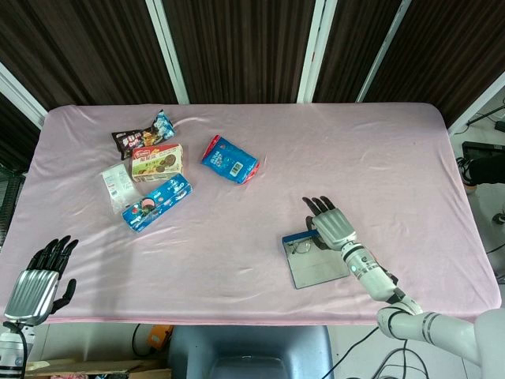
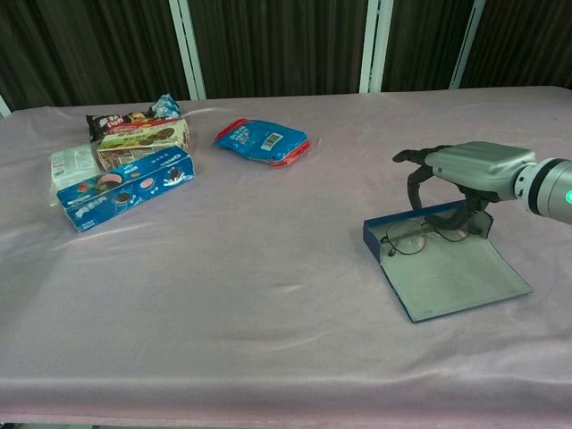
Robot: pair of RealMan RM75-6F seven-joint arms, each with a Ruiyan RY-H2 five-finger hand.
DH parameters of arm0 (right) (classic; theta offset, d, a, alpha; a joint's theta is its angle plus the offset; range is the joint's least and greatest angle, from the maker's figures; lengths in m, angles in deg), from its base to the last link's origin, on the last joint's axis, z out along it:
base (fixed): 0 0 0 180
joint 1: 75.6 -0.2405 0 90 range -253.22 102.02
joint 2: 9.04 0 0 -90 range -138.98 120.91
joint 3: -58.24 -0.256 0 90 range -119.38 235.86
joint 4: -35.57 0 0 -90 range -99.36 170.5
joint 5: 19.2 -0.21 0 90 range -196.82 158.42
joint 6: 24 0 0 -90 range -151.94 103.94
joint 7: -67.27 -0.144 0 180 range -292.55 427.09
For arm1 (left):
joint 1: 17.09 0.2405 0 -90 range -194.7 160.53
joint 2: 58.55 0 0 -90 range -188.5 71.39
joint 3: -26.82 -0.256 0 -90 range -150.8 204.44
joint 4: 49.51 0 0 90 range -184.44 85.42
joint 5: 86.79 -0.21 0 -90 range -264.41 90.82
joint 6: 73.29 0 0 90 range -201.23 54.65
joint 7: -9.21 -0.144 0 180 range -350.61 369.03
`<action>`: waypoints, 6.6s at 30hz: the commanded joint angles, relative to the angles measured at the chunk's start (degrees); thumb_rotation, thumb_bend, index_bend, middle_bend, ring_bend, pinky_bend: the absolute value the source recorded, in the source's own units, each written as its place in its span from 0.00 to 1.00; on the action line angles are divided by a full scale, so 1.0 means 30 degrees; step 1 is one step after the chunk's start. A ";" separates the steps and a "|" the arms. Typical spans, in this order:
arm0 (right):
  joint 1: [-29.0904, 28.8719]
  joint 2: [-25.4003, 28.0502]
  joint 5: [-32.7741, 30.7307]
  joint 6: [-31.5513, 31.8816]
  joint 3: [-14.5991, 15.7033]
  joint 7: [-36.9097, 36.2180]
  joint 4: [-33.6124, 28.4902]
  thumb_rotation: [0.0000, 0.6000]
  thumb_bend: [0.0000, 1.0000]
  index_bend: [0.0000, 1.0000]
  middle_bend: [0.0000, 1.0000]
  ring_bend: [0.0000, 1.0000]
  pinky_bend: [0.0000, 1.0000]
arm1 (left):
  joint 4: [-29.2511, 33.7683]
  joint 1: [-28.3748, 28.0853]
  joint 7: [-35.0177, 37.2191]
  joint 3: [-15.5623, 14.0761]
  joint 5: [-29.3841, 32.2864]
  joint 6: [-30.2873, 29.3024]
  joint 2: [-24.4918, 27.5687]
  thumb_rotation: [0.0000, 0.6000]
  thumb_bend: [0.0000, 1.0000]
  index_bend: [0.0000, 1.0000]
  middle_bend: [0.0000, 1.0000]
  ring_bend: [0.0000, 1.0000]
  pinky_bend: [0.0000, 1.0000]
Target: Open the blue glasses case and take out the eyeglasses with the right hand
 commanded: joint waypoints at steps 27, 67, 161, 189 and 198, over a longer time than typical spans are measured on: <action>0.1810 -0.4938 0.5814 0.8579 0.1376 -0.0080 0.7047 1.00 0.56 0.62 0.01 0.00 0.00 | -0.0005 0.0019 0.0110 -0.0051 -0.0072 -0.0033 0.0051 1.00 0.46 0.00 0.03 0.03 0.17; 0.1259 -0.7992 0.4529 0.9147 -0.1138 0.0401 1.5006 1.00 0.56 0.63 0.02 0.00 0.00 | -0.0002 -0.0002 0.0060 -0.0092 -0.0098 0.0041 0.0037 1.00 0.46 0.00 0.03 0.03 0.17; 0.3101 0.0660 0.3513 0.2319 0.2346 -0.1288 -0.2806 1.00 0.55 0.72 0.04 0.00 0.00 | 0.0035 0.0181 0.0503 -0.0158 -0.0499 -0.0398 0.0223 1.00 0.48 0.00 0.03 0.03 0.17; 0.1353 -0.2319 0.1972 0.2314 -0.0591 -0.0145 -0.2931 1.00 0.60 0.75 0.07 0.00 0.00 | -0.0016 0.0231 0.0842 -0.0129 -0.0526 -0.0492 0.0329 1.00 0.48 0.00 0.03 0.03 0.17; -0.1084 -0.7065 -0.0729 0.1345 -0.2828 0.2367 0.0709 1.00 0.60 0.72 0.07 0.00 0.00 | -0.0099 0.0149 0.0986 -0.0170 -0.0567 -0.0315 0.0381 1.00 0.48 0.00 0.03 0.03 0.17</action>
